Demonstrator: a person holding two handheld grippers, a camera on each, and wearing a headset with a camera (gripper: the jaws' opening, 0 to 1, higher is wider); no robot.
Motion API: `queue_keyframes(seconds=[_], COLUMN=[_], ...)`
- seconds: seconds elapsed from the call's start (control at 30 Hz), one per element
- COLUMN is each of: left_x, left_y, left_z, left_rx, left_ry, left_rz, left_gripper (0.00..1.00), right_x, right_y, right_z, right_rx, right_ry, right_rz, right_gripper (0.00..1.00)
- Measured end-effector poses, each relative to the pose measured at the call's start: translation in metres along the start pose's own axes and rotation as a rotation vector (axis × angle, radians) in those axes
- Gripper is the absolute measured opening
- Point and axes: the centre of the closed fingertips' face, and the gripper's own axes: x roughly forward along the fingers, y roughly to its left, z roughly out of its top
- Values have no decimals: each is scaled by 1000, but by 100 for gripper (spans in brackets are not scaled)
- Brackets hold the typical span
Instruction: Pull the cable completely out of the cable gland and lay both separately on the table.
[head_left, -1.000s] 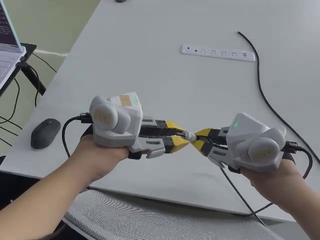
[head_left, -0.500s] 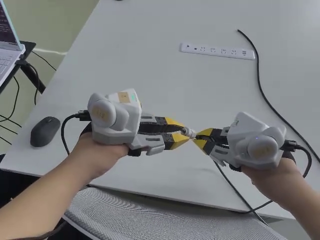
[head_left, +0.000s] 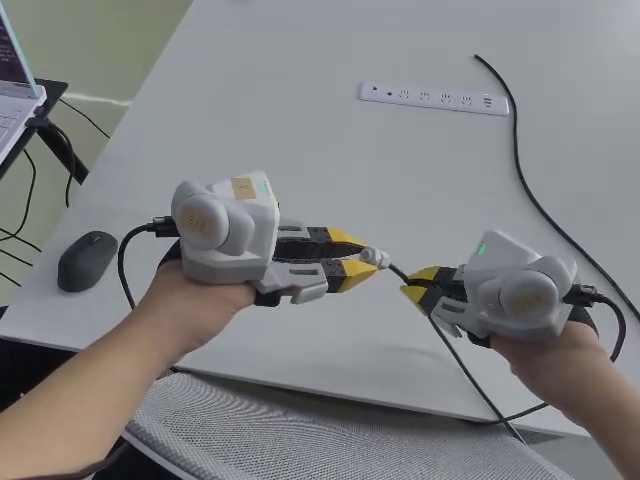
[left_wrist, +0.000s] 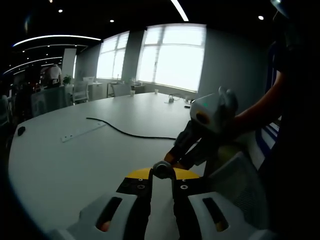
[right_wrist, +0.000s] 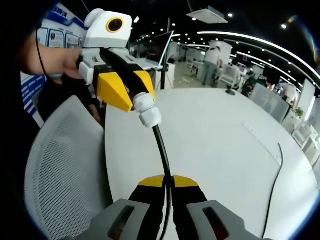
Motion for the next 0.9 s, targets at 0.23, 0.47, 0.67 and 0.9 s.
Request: queue_keyframes(seconds=[0.23,0.47,0.67,0.9], left_x=[0,2,1,0], left_y=[-2,-3,-5,-5], left_z=[-2,-6,-8,-11], left_rx=[-1,-4,-7,-16], left_ry=[4,10,13,11], left_rz=[4,10,12,16], left_gripper=[15,15,15,15], right_x=[-2,-5,-6,-6], right_y=[-4,-6,-9,-11], right_z=[-14,-19,-18,-17], right_rx=[16,31,40,45], right_ry=[21,24,24,36], right_rz=[-9,-17,-19,-27], right_gripper=[0,0,0,0])
